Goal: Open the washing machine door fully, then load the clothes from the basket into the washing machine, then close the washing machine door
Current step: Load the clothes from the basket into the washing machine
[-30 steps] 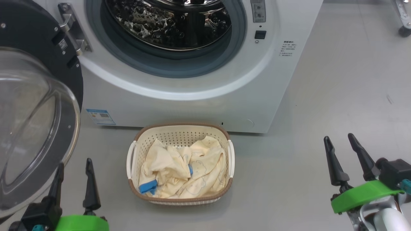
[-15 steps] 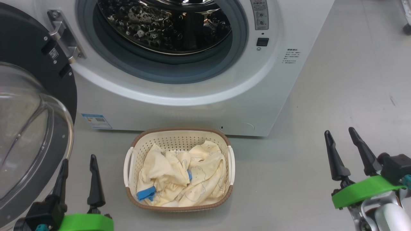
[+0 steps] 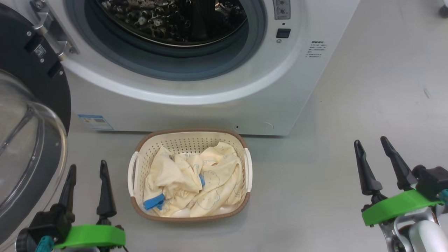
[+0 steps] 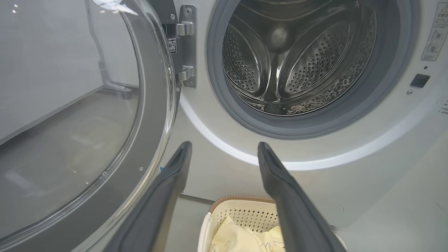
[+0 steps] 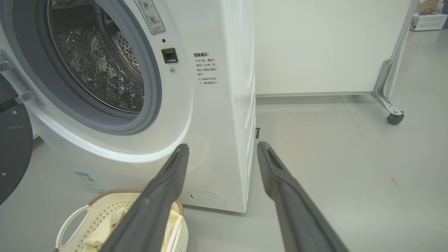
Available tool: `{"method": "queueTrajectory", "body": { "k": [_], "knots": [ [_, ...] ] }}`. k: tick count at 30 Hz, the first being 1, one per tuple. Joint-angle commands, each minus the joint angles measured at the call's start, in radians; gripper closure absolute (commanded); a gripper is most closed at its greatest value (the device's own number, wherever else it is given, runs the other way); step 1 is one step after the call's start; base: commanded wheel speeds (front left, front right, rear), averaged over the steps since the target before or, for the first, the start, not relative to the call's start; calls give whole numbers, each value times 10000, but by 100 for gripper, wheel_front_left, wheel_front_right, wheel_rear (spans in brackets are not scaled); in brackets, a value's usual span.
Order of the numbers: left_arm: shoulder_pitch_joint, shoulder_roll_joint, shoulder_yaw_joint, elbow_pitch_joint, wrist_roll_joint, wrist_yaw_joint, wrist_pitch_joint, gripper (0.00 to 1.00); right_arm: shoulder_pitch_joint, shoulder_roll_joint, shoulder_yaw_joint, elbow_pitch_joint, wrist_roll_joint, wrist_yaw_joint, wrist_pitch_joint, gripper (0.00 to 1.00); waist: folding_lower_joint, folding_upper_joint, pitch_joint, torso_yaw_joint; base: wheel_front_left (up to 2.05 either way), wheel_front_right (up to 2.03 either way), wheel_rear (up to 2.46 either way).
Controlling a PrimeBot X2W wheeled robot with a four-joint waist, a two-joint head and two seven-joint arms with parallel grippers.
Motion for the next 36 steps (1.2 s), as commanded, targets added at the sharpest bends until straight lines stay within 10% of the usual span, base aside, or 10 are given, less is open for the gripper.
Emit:
{"method": "queueTrajectory", "body": {
  "k": [1,36],
  "knots": [
    [-440,112,283,-253,-65,-26,-127,0,-377,-104,131,-353,-73,-29,-97,0,0,0,189,-41,0,0,0],
    [-5301,324,-758,3979,103,-620,-140,0,-2067,260,466,-685,-93,-29,-97,0,0,0,3736,-1022,0,0,0]
  ]
}}
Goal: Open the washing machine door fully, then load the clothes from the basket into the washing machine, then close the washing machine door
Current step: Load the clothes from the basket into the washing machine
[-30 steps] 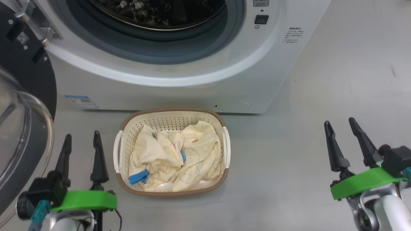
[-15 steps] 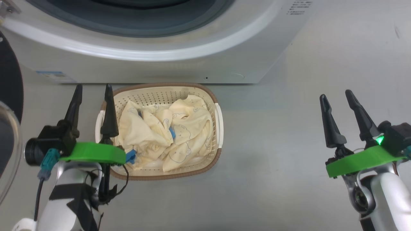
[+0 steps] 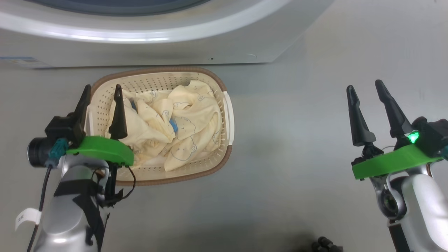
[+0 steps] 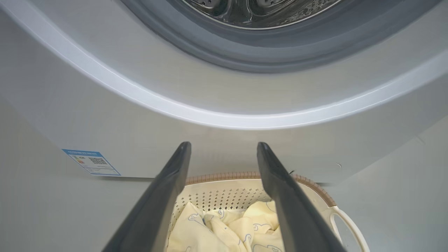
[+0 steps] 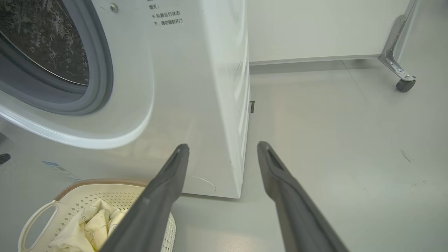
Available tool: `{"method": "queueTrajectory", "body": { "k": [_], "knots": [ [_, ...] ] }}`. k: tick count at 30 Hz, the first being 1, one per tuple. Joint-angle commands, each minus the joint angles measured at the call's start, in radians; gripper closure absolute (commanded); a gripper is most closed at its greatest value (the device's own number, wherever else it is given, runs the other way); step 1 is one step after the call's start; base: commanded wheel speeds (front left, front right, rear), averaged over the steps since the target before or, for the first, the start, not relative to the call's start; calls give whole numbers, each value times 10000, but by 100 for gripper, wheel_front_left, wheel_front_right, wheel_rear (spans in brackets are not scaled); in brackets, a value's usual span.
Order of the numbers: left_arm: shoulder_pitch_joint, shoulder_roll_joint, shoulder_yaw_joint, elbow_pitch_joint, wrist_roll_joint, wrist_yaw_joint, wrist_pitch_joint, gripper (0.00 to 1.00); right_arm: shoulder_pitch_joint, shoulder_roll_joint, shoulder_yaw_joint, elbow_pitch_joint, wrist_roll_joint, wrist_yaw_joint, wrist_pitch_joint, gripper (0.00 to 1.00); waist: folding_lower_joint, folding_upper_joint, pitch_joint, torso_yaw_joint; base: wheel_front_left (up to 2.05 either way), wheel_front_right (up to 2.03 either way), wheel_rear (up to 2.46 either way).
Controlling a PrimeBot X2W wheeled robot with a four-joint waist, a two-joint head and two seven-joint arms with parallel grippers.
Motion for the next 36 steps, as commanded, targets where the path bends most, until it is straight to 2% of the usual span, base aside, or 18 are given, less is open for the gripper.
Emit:
{"method": "queueTrajectory", "body": {
  "k": [1,21,36],
  "knots": [
    [-195,300,274,-126,70,-23,-94,0,-51,-31,181,-319,-92,-29,-95,0,-1,0,188,-75,0,0,0],
    [-1631,152,-345,2516,240,-142,-95,0,-610,206,339,-386,-88,-29,-95,0,-1,0,1635,-496,0,0,0],
    [-2634,454,-635,5536,328,20,90,0,-667,408,508,-284,-28,-29,-95,0,-1,0,2087,-858,0,0,0]
  ]
}}
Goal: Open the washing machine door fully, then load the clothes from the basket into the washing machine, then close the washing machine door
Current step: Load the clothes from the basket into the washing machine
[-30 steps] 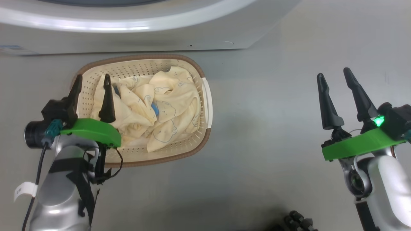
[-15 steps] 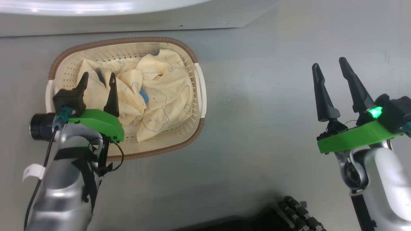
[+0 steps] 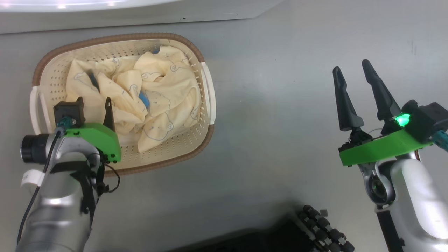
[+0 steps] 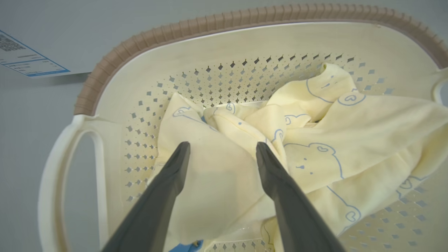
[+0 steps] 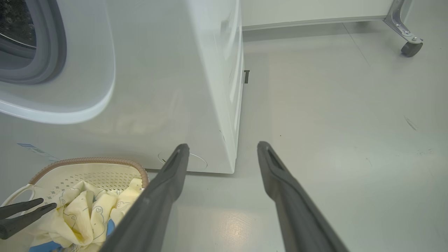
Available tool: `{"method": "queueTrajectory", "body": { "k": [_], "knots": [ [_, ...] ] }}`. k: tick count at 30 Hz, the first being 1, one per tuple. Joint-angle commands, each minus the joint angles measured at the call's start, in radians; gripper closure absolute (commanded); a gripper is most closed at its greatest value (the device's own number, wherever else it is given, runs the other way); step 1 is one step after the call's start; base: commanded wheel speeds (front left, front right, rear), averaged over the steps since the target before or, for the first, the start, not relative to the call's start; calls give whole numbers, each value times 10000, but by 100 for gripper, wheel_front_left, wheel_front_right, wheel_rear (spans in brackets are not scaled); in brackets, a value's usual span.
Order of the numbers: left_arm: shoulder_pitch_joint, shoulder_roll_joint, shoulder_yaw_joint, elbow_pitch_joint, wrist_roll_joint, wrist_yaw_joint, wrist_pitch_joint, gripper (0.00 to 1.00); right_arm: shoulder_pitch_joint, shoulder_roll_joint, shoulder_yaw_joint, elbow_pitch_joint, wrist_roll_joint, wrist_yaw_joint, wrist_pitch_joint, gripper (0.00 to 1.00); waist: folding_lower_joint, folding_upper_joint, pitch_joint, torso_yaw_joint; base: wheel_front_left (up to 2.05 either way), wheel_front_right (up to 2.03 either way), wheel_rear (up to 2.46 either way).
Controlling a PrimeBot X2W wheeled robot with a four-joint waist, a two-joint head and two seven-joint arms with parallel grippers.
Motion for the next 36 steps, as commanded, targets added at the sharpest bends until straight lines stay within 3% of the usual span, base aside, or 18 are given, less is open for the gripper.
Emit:
{"method": "queueTrajectory", "body": {
  "k": [1,7,16,26,28,29,30,31,36],
  "knots": [
    [-50,313,145,50,30,24,-1,0,184,-3,173,-215,26,-29,-93,0,0,0,37,-33,0,0,0],
    [-489,248,-174,742,242,147,358,0,198,34,238,-195,58,-29,-93,0,0,0,171,-89,0,0,0],
    [-1368,230,-484,1777,460,1003,1817,0,54,160,529,-90,175,-29,-93,0,0,0,456,-372,0,0,0],
    [-1809,513,-823,2067,630,1325,3053,3,-124,263,612,-167,256,-29,-93,0,0,0,781,-581,0,0,0],
    [-1906,568,-858,2074,630,1342,3034,25,-139,273,618,-169,261,-29,-93,0,0,0,854,-598,0,0,0],
    [-1949,592,-860,2078,613,1344,3015,50,-145,279,618,-177,269,-29,-93,0,0,0,883,-604,0,0,0],
    [-1979,607,-849,2080,579,1330,2966,61,-149,284,619,-182,271,-29,-93,0,0,0,905,-611,0,0,0],
    [-1995,606,-798,2082,495,1272,2915,100,-153,289,619,-184,280,-29,-93,0,0,0,925,-617,0,0,0],
    [-2074,657,-825,2055,399,1144,2463,100,-220,305,536,-193,327,-29,-93,0,0,0,1007,-602,0,0,0]
  ]
}}
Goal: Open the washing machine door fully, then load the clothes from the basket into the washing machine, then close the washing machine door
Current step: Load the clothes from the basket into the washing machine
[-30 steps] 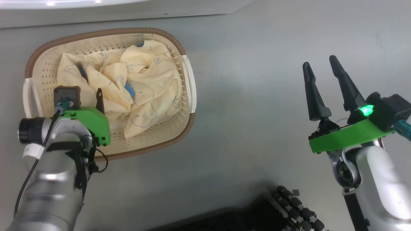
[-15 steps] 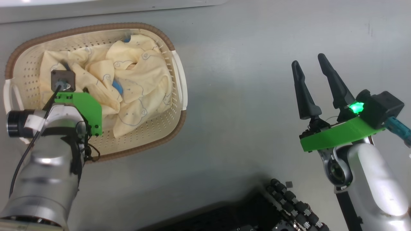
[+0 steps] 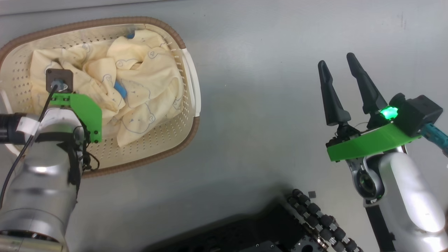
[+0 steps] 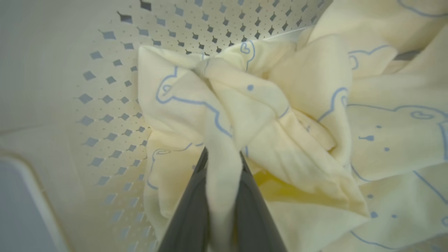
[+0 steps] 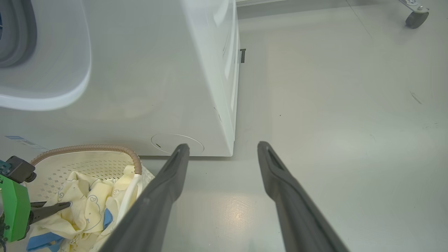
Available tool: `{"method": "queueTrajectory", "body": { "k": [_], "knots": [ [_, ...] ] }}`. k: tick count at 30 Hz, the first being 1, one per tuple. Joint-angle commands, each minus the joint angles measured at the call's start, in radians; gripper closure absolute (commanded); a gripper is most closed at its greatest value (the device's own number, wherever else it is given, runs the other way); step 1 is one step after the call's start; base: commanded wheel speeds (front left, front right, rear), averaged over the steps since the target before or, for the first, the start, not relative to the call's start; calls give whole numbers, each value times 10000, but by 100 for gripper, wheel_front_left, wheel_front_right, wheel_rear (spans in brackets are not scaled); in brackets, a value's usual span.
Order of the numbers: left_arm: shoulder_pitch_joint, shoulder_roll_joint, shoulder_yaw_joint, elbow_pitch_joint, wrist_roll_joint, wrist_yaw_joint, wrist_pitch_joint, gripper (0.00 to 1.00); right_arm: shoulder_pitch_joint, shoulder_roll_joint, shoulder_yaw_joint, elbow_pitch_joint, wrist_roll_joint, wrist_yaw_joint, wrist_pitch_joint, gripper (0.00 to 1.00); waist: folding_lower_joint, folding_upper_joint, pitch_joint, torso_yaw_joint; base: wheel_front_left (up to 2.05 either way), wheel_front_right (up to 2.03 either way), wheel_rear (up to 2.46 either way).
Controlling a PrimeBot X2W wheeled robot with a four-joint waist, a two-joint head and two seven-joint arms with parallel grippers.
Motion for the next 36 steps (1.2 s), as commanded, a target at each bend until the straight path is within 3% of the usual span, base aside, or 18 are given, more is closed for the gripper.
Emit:
{"method": "queueTrajectory", "body": {
  "k": [1,12,19,36],
  "knots": [
    [107,344,179,-101,-84,-37,-186,100,163,-1,51,-271,69,-29,-93,0,-1,0,-7,48,0,0,0],
    [689,80,268,-433,-526,-547,-2243,100,248,-188,-318,-295,-76,-29,-93,0,-1,0,-1137,668,0,0,0],
    [1343,-211,409,-1046,-866,-784,-2749,100,423,-360,-315,-232,-99,-29,-93,0,-1,0,-2090,1086,0,0,0],
    [4690,-574,1015,-6063,-957,-889,-2801,100,1491,-879,-360,-35,-73,-29,-93,0,-1,0,-4866,1953,0,0,0]
  ]
}}
